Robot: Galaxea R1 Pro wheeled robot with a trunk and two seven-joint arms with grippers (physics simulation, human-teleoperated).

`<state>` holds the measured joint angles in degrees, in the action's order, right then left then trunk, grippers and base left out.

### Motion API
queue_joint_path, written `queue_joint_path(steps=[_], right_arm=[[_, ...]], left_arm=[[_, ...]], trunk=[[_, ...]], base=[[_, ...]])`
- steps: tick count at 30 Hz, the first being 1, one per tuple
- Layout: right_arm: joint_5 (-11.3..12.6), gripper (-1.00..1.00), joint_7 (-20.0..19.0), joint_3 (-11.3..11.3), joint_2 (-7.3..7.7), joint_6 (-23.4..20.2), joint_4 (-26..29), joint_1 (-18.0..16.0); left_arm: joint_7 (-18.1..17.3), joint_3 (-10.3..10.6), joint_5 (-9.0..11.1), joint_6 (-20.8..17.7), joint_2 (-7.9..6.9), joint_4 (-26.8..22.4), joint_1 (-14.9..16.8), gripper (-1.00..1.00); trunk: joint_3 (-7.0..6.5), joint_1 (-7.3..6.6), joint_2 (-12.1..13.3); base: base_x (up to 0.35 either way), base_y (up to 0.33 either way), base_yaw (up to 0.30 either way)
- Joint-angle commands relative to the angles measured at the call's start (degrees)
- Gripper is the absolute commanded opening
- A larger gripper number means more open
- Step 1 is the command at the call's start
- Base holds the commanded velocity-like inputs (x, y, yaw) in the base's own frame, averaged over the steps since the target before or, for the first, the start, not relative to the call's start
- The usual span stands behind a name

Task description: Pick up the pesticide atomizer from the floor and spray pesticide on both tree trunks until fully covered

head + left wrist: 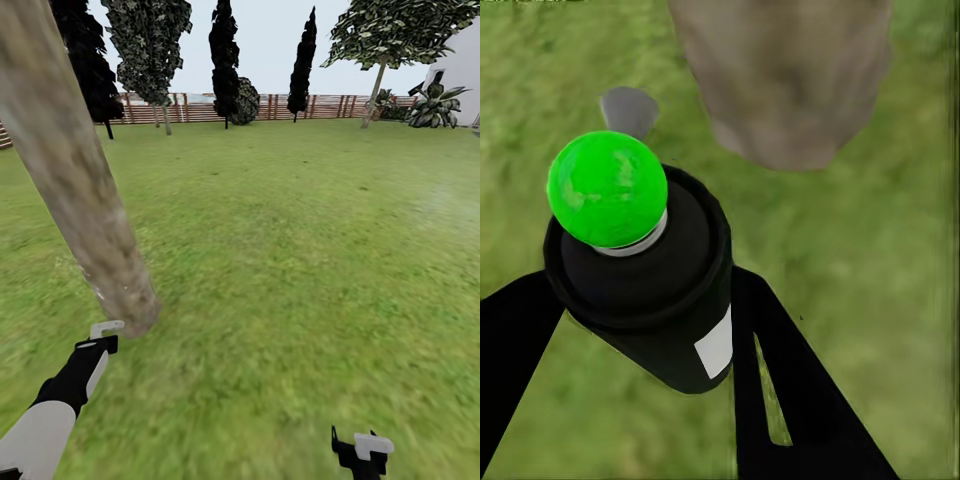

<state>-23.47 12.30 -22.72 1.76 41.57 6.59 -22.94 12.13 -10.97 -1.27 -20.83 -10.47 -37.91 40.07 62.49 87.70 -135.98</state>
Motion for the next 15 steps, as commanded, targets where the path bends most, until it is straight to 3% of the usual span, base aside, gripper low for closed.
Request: queue_joint_path(steps=[1, 6, 15], right_arm=[[0.00, 1.00, 0.00, 0.02, 0.00, 0.00, 0.00, 0.00], [0.00, 1.00, 0.00, 0.03, 0.00, 0.00, 0.00, 0.00], [0.00, 1.00, 0.00, 0.05, 0.00, 0.00, 0.00, 0.00]], left_arm=[[0.00, 0.01, -0.05, 0.00, 0.01, 0.02, 0.00, -1.00], [0.00, -0.02, -0.04, -0.03, 0.02, 0.02, 0.00, -1.00], [0.00, -0.02, -0.03, -0.02, 0.10, 0.11, 0.00, -1.00]], trunk=[[0.00, 0.00, 0.00], [0.00, 0.00, 0.00], [0.00, 0.00, 0.00]], base=[[0.237, -0.183, 0.001], [0.237, -0.183, 0.033], [0.236, -0.184, 0.264]])
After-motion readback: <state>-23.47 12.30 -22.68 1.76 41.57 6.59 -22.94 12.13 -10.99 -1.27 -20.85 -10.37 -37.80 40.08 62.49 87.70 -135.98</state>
